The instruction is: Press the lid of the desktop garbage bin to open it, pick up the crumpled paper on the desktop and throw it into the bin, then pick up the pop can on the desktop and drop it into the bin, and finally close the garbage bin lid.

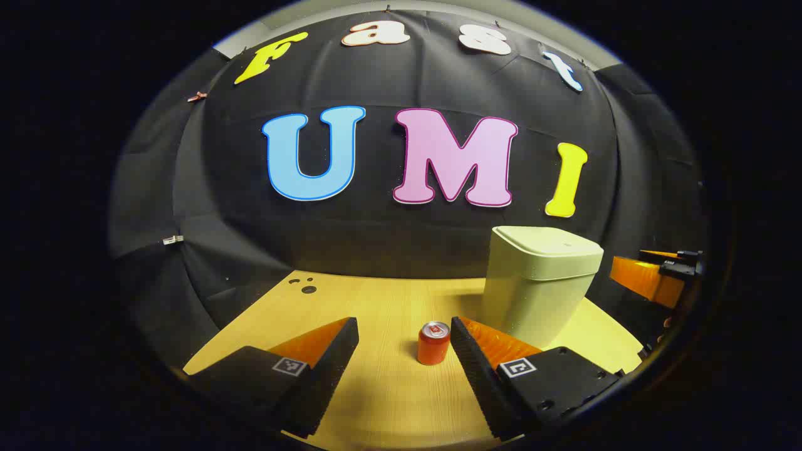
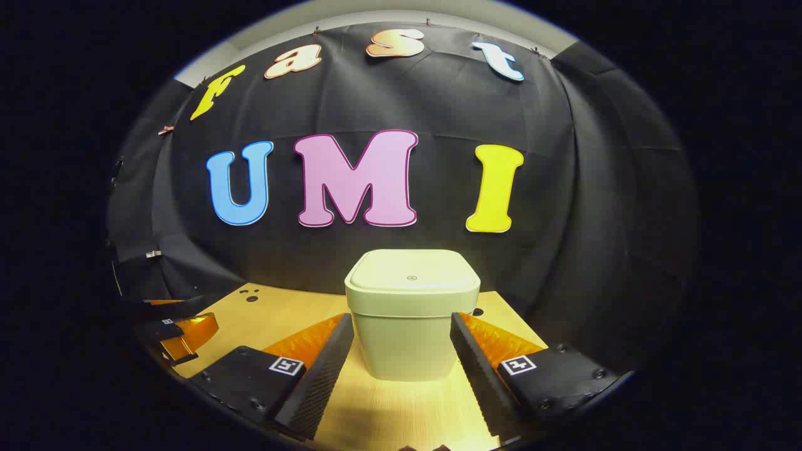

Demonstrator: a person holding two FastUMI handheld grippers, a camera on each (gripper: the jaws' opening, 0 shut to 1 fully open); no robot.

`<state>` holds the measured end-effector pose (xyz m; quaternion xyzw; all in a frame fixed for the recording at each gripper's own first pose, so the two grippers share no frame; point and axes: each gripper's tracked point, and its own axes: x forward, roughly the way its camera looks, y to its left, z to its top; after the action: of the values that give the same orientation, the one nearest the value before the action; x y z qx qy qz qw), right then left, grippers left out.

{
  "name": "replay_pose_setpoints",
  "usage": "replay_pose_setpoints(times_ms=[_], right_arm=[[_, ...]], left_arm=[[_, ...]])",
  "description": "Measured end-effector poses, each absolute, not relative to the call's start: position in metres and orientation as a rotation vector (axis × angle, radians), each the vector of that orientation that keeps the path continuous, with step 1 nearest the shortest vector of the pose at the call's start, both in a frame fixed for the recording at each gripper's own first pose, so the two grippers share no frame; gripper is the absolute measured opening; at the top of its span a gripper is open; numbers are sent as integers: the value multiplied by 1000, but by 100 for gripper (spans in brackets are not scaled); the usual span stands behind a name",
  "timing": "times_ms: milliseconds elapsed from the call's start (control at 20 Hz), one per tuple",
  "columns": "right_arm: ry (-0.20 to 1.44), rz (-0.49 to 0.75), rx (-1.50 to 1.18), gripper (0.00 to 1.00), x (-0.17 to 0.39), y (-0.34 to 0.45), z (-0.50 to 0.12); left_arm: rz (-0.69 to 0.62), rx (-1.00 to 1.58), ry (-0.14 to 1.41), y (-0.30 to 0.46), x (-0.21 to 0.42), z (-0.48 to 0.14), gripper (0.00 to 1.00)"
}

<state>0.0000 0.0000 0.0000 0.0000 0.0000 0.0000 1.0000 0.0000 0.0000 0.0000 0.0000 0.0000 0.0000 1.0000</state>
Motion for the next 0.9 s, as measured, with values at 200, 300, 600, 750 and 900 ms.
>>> replay_pose_setpoints(times_ms=[200,300,600,750,900], right_arm=[[6,12,-15,98,1,2,-2],[2,19,-13,98,1,4,-1],[2,38,-21,98,0,12,-3],[4,42,-22,98,1,14,-3],[3,43,-22,98,1,16,-4]], left_arm=[[2,30,-7,-2,-2,2,95],[-4,36,-18,-5,-2,4,96],[3,38,-12,-2,-4,0,95],[4,41,-15,0,-6,3,96],[5,42,-19,2,-6,2,95]])
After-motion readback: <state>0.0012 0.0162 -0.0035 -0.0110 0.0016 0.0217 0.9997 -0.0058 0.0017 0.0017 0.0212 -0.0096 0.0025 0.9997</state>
